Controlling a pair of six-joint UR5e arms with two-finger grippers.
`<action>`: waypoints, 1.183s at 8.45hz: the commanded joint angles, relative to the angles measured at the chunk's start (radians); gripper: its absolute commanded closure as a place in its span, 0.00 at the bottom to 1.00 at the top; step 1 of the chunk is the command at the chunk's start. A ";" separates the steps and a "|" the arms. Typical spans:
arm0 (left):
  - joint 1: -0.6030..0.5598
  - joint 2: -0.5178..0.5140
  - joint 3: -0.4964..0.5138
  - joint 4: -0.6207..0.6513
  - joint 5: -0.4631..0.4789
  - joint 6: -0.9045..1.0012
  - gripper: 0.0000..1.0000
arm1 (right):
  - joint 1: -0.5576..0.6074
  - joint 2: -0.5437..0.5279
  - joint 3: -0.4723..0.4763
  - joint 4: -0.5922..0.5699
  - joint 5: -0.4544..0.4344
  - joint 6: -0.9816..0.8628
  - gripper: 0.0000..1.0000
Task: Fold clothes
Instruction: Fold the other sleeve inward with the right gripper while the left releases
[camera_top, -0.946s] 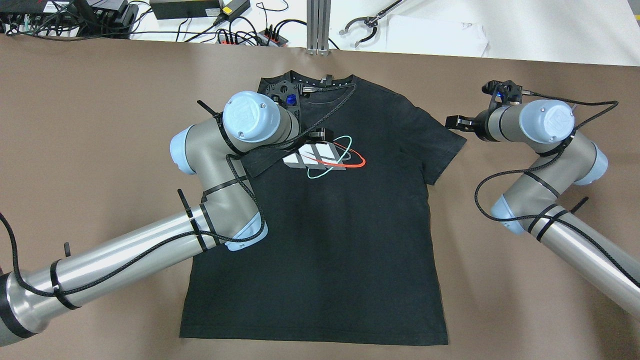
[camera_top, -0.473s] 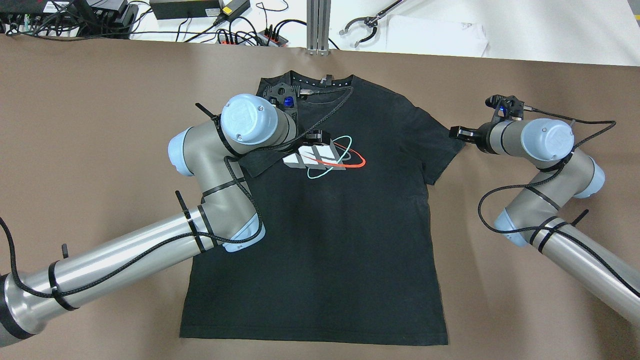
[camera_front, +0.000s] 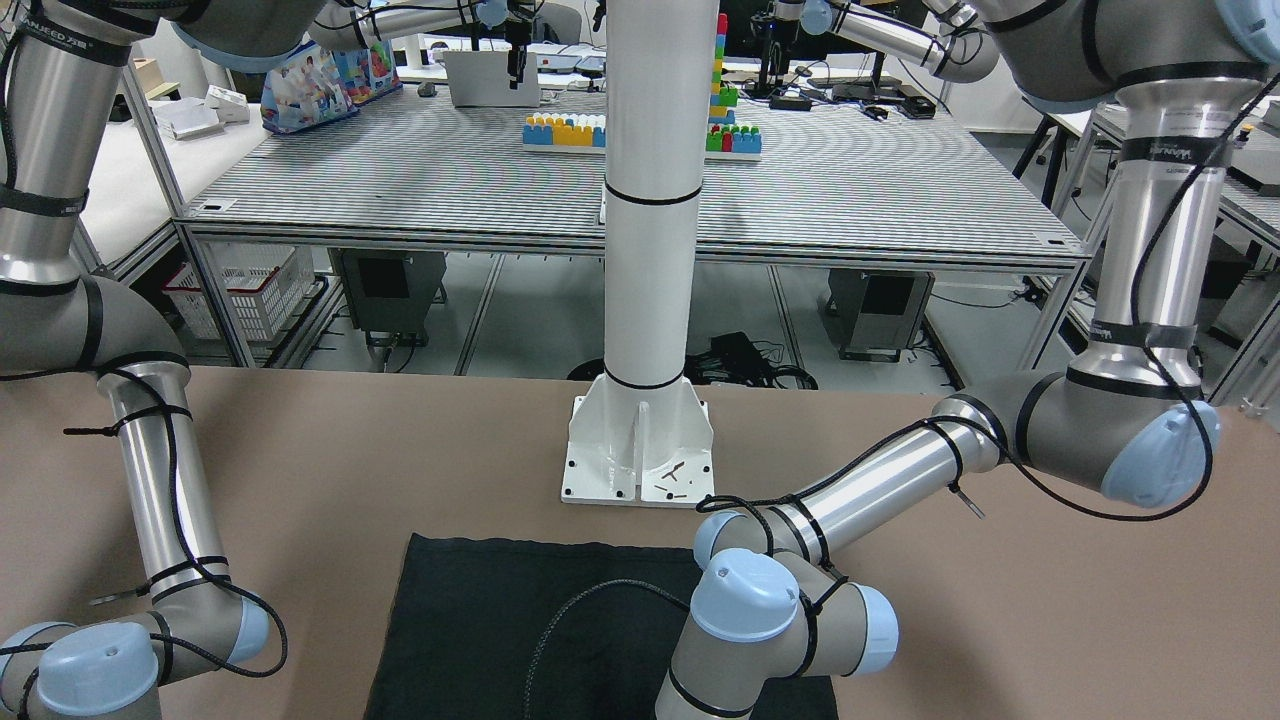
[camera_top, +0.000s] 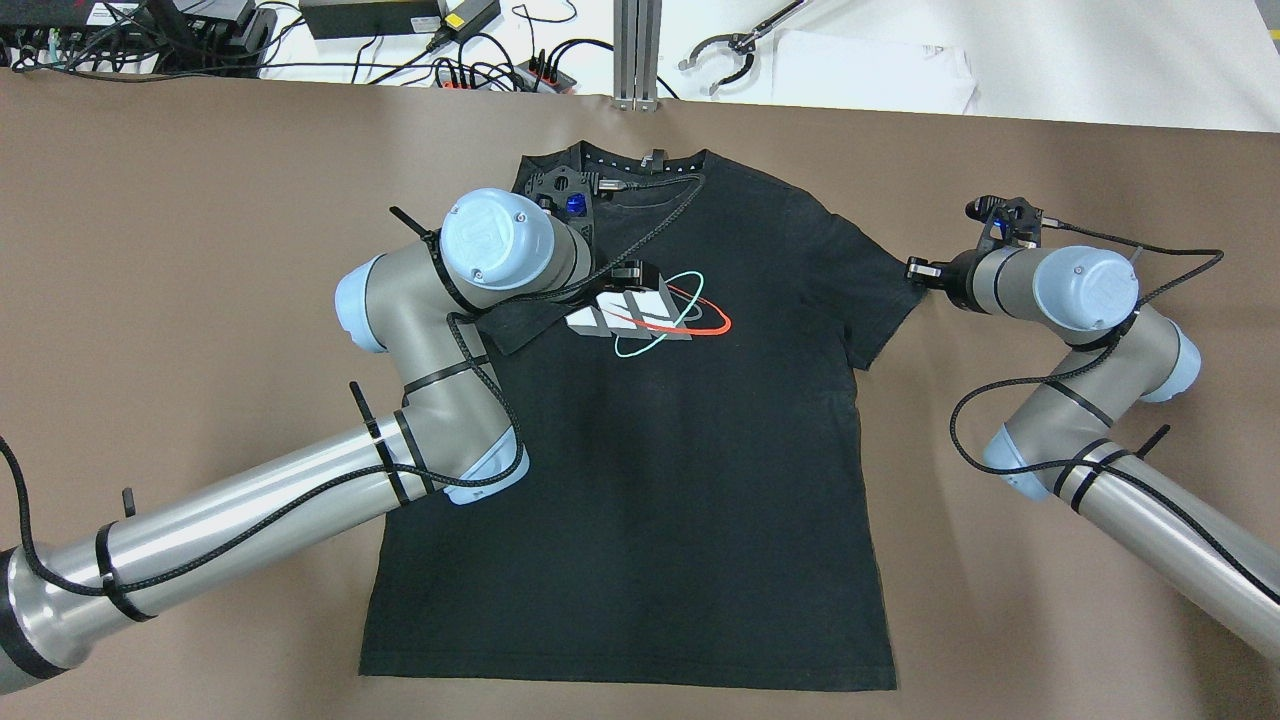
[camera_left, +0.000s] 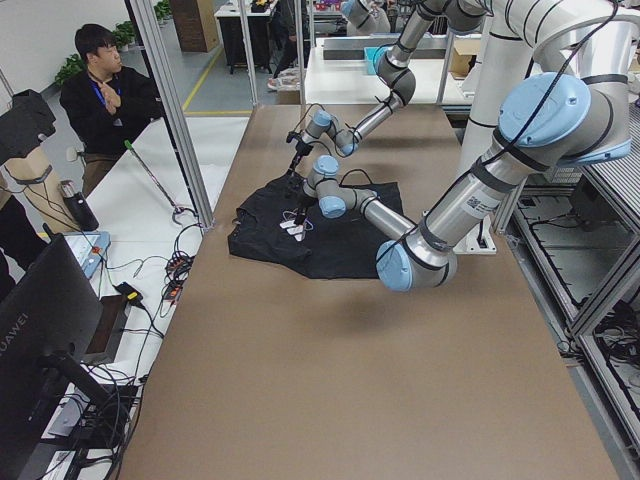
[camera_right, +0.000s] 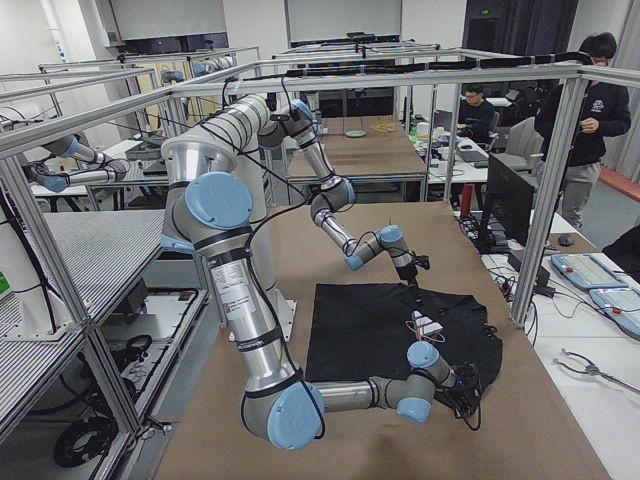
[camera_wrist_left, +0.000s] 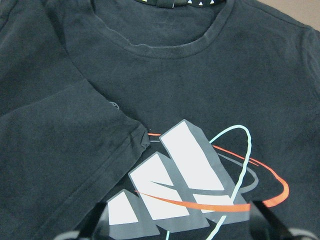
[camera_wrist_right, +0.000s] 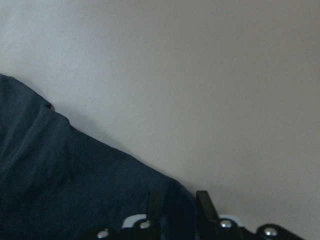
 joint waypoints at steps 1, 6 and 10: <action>-0.002 0.005 -0.003 0.000 0.000 0.000 0.00 | 0.001 0.004 0.042 -0.003 -0.001 0.018 1.00; -0.074 0.061 -0.014 -0.006 -0.051 0.094 0.00 | -0.065 0.228 0.183 -0.341 -0.013 0.267 1.00; -0.078 0.066 -0.014 -0.006 -0.052 0.094 0.00 | -0.228 0.404 0.101 -0.515 -0.220 0.315 1.00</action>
